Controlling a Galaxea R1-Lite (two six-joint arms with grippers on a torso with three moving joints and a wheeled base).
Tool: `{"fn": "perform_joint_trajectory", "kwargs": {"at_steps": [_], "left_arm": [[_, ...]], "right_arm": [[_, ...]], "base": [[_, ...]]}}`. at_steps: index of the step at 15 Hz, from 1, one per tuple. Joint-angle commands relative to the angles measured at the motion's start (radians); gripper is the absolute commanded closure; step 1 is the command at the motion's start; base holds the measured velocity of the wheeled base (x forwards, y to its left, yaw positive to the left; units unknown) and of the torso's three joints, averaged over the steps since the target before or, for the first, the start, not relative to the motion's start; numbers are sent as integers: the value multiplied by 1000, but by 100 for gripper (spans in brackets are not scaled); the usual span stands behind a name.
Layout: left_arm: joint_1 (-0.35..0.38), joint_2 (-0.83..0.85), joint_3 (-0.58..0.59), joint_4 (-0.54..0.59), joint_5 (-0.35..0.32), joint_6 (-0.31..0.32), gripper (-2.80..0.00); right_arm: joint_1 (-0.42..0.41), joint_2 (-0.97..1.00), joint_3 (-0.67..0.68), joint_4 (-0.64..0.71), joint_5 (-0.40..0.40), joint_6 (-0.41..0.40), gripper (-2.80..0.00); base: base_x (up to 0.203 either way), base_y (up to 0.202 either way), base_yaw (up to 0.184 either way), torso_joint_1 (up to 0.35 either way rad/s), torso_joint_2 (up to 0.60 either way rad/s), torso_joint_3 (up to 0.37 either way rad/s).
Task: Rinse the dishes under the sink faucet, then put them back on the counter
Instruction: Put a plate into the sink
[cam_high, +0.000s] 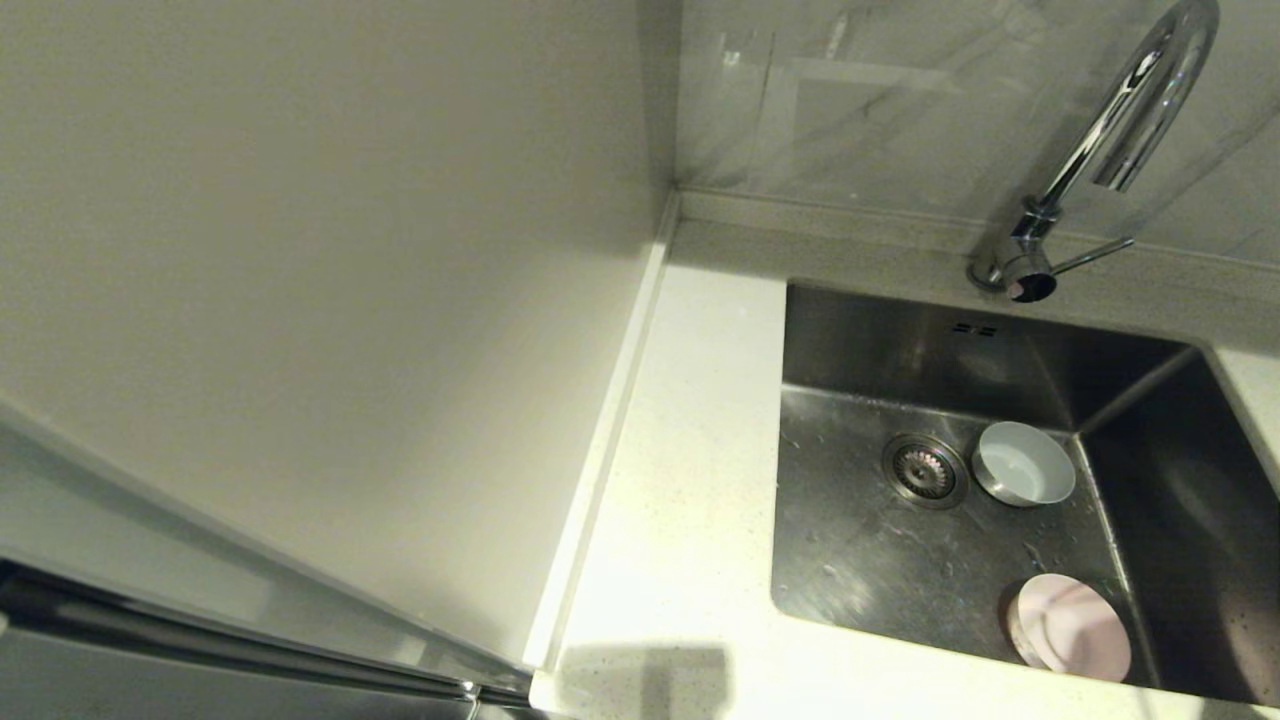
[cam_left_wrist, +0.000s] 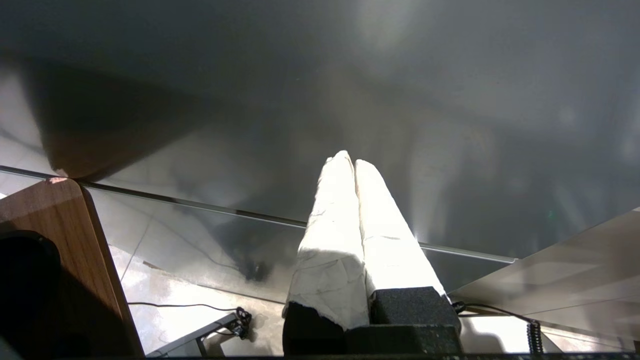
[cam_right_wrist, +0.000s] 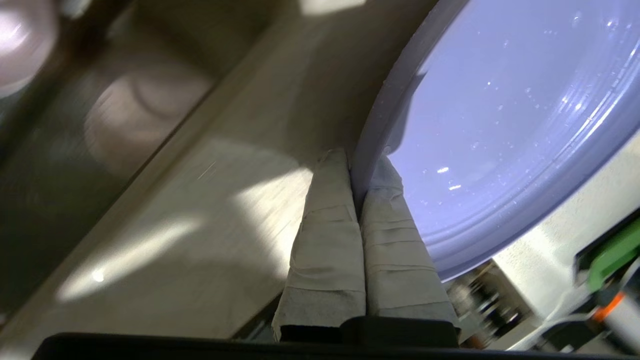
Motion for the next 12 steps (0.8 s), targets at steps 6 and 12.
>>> {"fn": "perform_joint_trajectory", "kwargs": {"at_steps": [6,12], "left_arm": [[0,0,3,0,0,0,0],[0,0,2,0,0,0,0]], "right_arm": [[339,-245,9,96,-5,-1,0],[636,-274,-52,90,-5,-296,0]], "base": [[0,0,0,0,0,0],[0,0,0,0,0,0]]}}
